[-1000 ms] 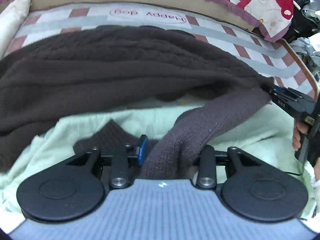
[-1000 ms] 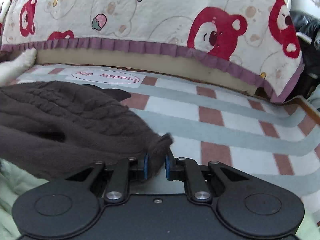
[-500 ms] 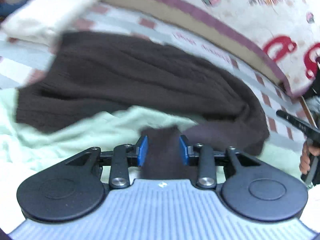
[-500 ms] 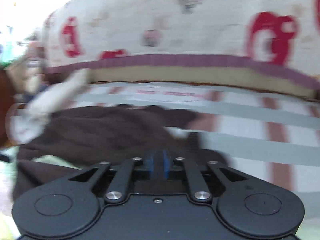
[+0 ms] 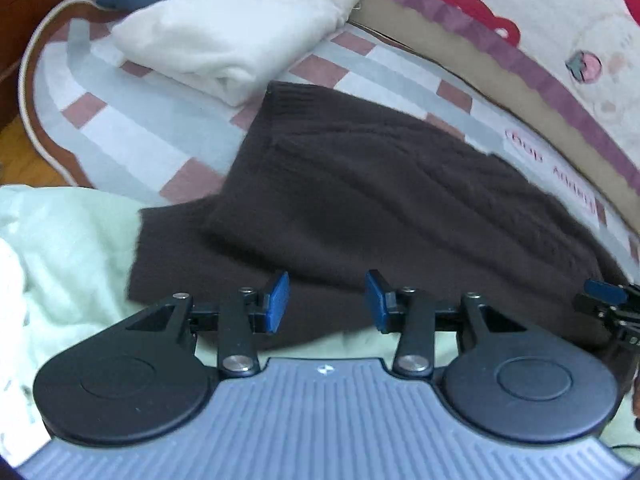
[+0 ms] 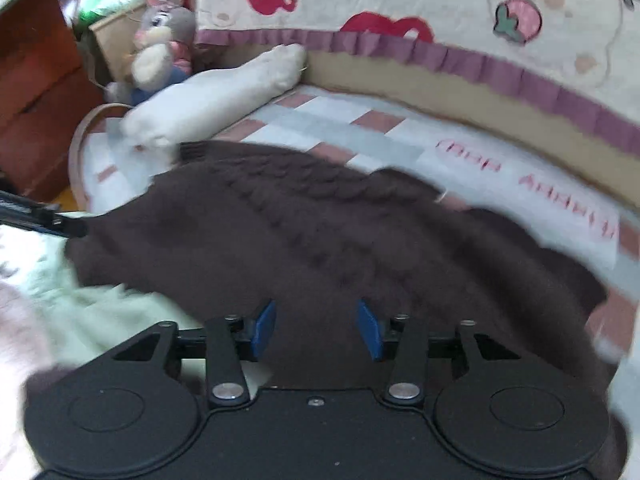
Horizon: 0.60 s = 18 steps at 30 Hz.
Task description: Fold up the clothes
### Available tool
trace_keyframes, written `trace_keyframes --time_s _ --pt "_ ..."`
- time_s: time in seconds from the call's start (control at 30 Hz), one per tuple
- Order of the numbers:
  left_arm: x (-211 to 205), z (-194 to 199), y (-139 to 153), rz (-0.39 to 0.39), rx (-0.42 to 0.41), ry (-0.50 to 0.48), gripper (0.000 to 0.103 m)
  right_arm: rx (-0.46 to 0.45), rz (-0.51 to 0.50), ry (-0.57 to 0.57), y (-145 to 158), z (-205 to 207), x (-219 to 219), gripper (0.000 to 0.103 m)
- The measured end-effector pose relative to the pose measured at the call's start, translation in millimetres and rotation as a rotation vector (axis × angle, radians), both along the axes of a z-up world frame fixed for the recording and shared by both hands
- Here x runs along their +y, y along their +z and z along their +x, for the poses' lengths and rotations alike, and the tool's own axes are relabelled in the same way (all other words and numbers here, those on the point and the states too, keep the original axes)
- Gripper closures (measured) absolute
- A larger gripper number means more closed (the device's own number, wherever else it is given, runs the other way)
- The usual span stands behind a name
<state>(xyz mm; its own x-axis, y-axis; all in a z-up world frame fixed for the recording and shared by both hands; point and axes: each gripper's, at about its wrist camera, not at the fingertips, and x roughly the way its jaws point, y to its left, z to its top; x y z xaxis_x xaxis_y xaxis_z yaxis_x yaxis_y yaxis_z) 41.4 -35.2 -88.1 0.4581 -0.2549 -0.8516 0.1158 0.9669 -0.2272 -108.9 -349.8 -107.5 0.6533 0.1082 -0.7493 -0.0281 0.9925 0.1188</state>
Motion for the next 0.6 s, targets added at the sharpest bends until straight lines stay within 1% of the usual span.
trace_keyframes --time_s 0.03,0.1,0.17,0.2,0.23,0.27,0.3,0.33,0.43,0.5,0.53,0.57,0.6 --pt "-2 3 -4 -0.003 -0.001 0.012 0.062 0.005 -0.031 0.005 -1 7 1 0.035" --pt "-6 8 -14 -0.005 0.002 0.032 0.061 0.023 -0.090 0.028 -5 21 2 0.035" --pt "-9 14 -25 -0.005 0.013 0.050 0.061 0.076 -0.087 0.067 -17 36 2 0.034" --pt "-9 18 -30 -0.004 0.003 0.076 0.061 0.093 -0.054 0.067 -23 40 0 0.032" --pt "-9 21 -34 -0.003 -0.010 0.105 0.061 0.083 0.005 0.050 -27 40 -3 0.039" --pt "-8 25 -39 -0.002 -0.022 0.135 0.061 0.054 0.077 0.025 -32 39 -6 0.051" --pt "-6 28 -42 0.002 -0.019 0.162 0.061 0.046 0.142 0.009 -36 37 -7 0.092" --pt "-3 28 -43 -0.002 -0.017 0.178 0.061 0.049 0.176 -0.012 -39 33 -6 0.093" --pt "10 21 -38 -0.017 -0.060 0.195 0.061 -0.005 0.135 -0.024 -31 6 12 0.094" --pt "16 18 -36 -0.001 -0.085 0.200 0.061 -0.027 0.219 -0.014 -22 -14 17 0.094" --pt "19 17 -36 -0.006 -0.088 0.208 0.061 -0.033 0.265 0.004 -16 -23 19 0.094" --pt "22 17 -36 -0.034 -0.086 0.218 0.061 -0.039 0.315 0.028 -10 -34 20 0.094" --pt "23 19 -38 -0.077 -0.081 0.228 0.061 -0.046 0.390 0.050 -6 -45 19 0.094"
